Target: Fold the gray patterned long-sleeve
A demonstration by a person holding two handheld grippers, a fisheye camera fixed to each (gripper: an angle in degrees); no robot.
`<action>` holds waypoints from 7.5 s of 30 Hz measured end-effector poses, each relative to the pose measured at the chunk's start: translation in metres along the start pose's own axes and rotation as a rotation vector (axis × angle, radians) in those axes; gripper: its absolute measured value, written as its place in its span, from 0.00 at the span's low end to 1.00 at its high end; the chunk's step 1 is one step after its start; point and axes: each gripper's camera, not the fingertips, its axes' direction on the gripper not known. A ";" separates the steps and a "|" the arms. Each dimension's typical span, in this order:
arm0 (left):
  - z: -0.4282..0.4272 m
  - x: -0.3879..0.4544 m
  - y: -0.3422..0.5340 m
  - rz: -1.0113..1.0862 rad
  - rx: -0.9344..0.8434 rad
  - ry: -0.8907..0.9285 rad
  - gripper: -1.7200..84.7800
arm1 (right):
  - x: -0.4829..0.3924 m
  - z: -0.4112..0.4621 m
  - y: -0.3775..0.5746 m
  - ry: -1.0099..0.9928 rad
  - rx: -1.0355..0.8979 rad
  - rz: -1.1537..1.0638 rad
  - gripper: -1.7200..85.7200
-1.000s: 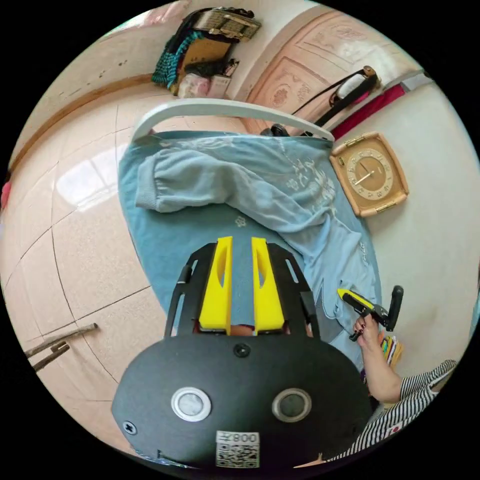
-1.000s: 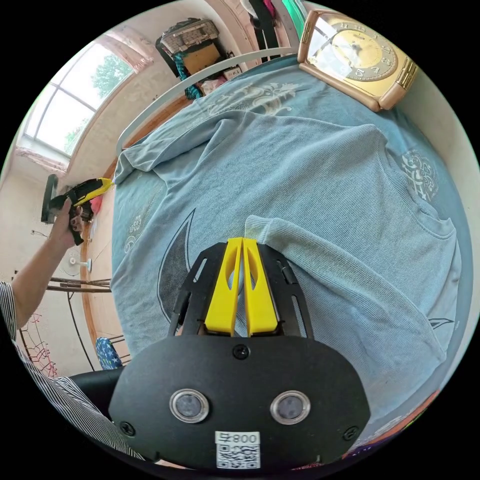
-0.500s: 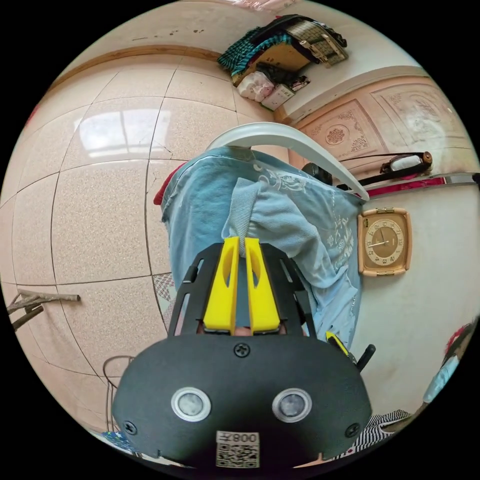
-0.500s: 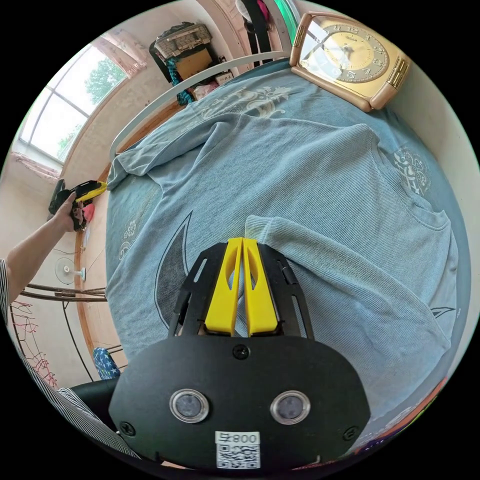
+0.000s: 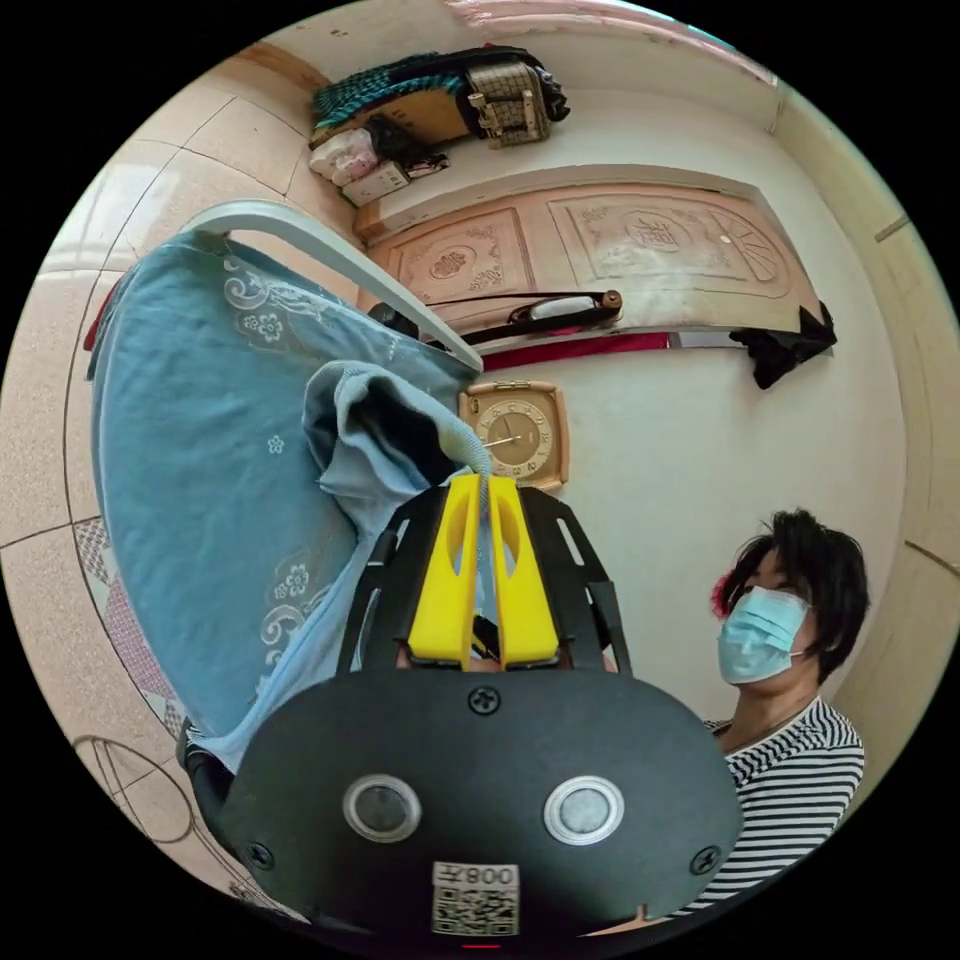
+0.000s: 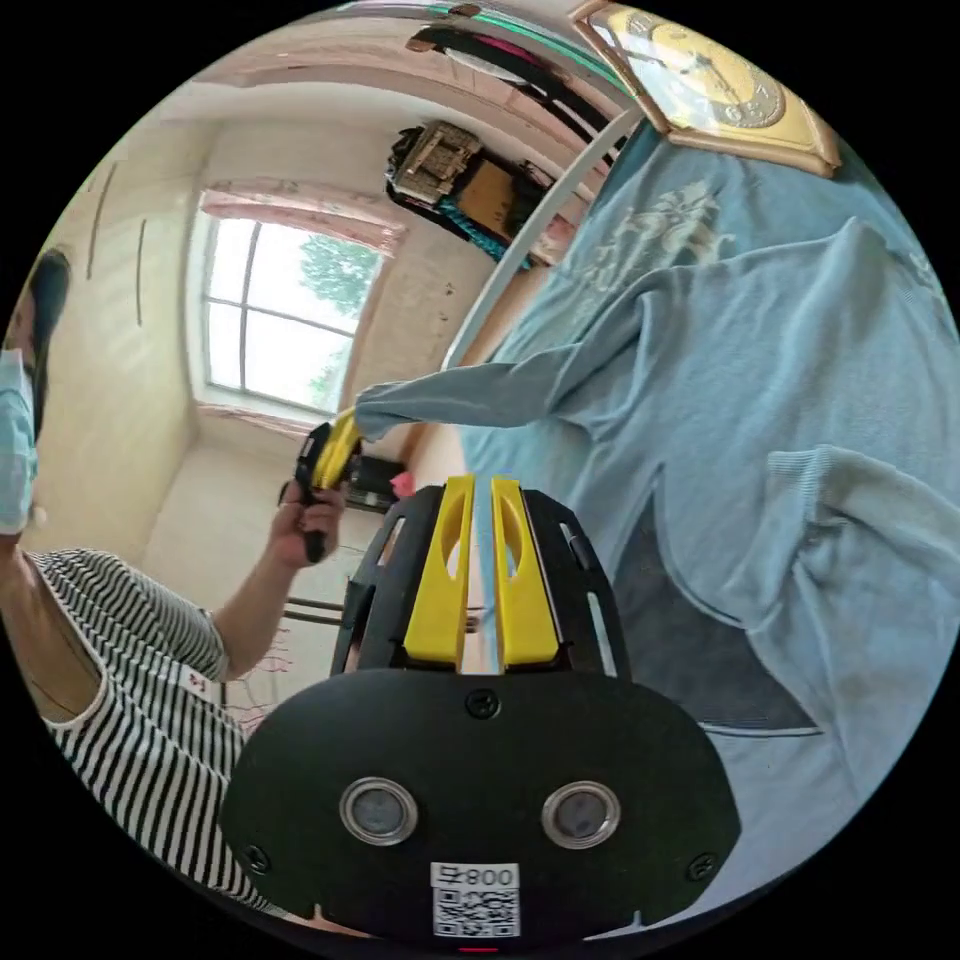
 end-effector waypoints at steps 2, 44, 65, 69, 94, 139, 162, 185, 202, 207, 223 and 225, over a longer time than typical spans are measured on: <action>-0.003 -0.004 0.018 -0.058 -0.017 0.022 0.04 | 0.006 0.013 -0.002 -0.210 -0.015 0.074 0.08; 0.139 -0.108 0.209 -0.209 -0.086 0.509 0.08 | 0.090 -0.134 -0.065 -0.214 -0.193 0.110 0.02; 0.479 -0.129 0.405 -0.304 -0.711 0.192 0.07 | 0.226 -0.339 0.007 0.287 -0.400 0.319 0.02; 0.530 -0.137 0.425 -0.259 -0.777 0.109 0.07 | 0.256 -0.353 0.016 0.295 -0.395 0.340 0.02; 0.700 -0.198 0.481 -0.201 -0.868 -0.028 0.09 | 0.378 -0.421 0.026 0.223 -0.318 0.301 0.02; 0.405 -0.284 0.134 -0.169 -0.123 -0.060 0.06 | 0.279 -0.060 -0.251 0.545 -0.264 -0.197 0.05; 0.368 -0.235 0.085 0.014 -0.196 -0.162 0.03 | 0.207 -0.021 -0.250 0.586 -0.121 -0.231 0.02; 0.458 -0.169 0.052 0.380 -0.417 -0.545 0.02 | 0.145 -0.155 -0.007 0.609 0.027 0.023 0.02; 0.468 -0.149 0.080 0.382 -0.553 -0.449 0.02 | 0.120 -0.302 0.202 0.590 0.201 0.314 0.02; 0.459 -0.146 0.090 0.376 -0.605 -0.437 0.02 | 0.111 -0.323 0.249 0.643 0.163 0.346 0.02; 0.390 -0.147 0.112 0.234 -0.651 -0.455 0.02 | 0.049 -0.453 0.392 0.598 0.321 0.481 0.02; 0.363 -0.142 0.115 0.237 -0.666 -0.478 0.02 | 0.037 -0.461 0.413 0.552 0.314 0.493 0.02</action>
